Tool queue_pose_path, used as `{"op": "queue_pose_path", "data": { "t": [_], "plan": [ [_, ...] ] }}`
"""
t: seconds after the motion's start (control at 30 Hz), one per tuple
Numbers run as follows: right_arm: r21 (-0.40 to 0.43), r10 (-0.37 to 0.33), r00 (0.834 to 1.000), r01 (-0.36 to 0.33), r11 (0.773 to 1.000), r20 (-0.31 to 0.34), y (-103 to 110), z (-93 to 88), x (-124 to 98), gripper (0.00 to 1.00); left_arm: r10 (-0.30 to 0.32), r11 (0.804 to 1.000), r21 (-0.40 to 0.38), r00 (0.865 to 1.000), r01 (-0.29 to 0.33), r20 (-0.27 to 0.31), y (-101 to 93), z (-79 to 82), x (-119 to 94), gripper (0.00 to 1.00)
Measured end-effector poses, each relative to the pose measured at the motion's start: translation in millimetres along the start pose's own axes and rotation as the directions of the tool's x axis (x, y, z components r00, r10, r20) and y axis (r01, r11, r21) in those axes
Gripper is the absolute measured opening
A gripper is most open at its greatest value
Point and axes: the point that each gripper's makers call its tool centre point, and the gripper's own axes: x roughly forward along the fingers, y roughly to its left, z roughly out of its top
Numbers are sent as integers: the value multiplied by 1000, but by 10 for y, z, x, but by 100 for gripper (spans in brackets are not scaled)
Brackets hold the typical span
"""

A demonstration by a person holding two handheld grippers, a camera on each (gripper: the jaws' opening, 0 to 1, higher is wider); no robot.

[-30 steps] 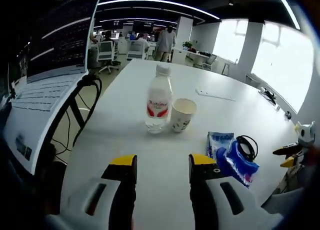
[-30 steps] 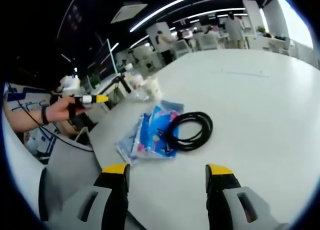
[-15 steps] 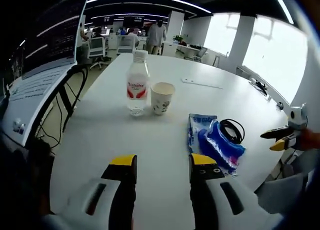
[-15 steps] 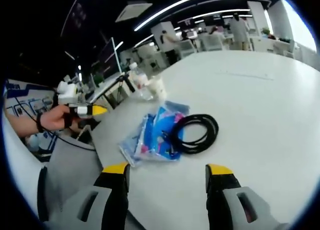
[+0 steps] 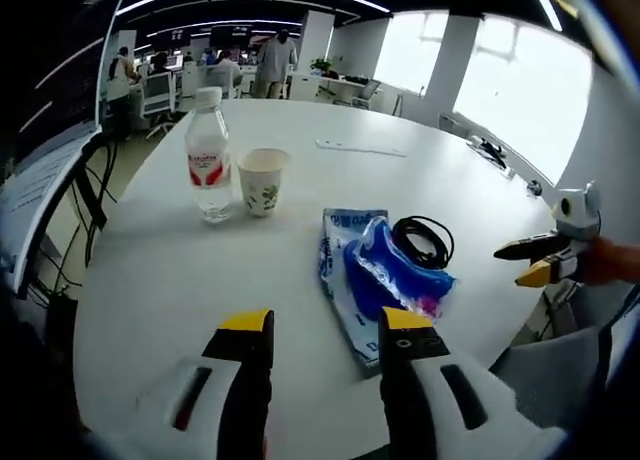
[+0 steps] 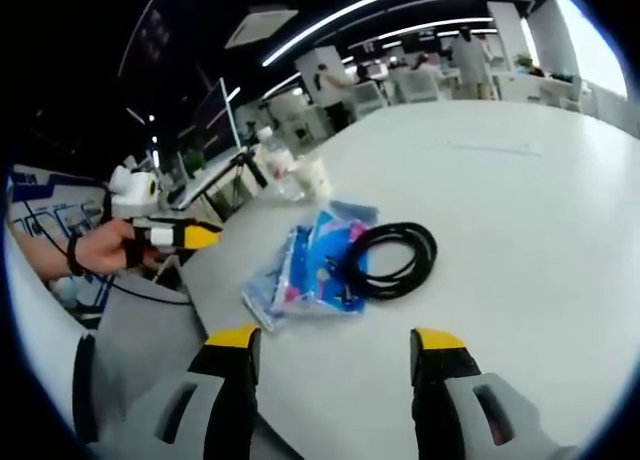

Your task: Arrange the tabletop items into an orderly group along one side of the table until the central work area is clear of visible clutter.

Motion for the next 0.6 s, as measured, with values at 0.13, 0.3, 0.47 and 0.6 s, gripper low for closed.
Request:
{"op": "queue_pose_path", "data": {
  "t": [0.13,0.3,0.47,0.6],
  "plan": [
    [11,-5,1000,5,1000,5,17,-7,15,61,-23,1000,6,1000,23,-3,-115,-5,33,40],
    [37,-19,1000,18,999,11,22,-30,31,59,-43,999,-3,999,43,-4,-204,0,76,40],
    [45,-18,1000,18,999,3,45,-82,57,58,-60,998,-9,998,60,-10,-301,-23,126,39],
    [55,-14,1000,14,998,2,48,-95,77,58,-71,997,-21,997,71,-16,-363,-59,166,39]
  ]
}}
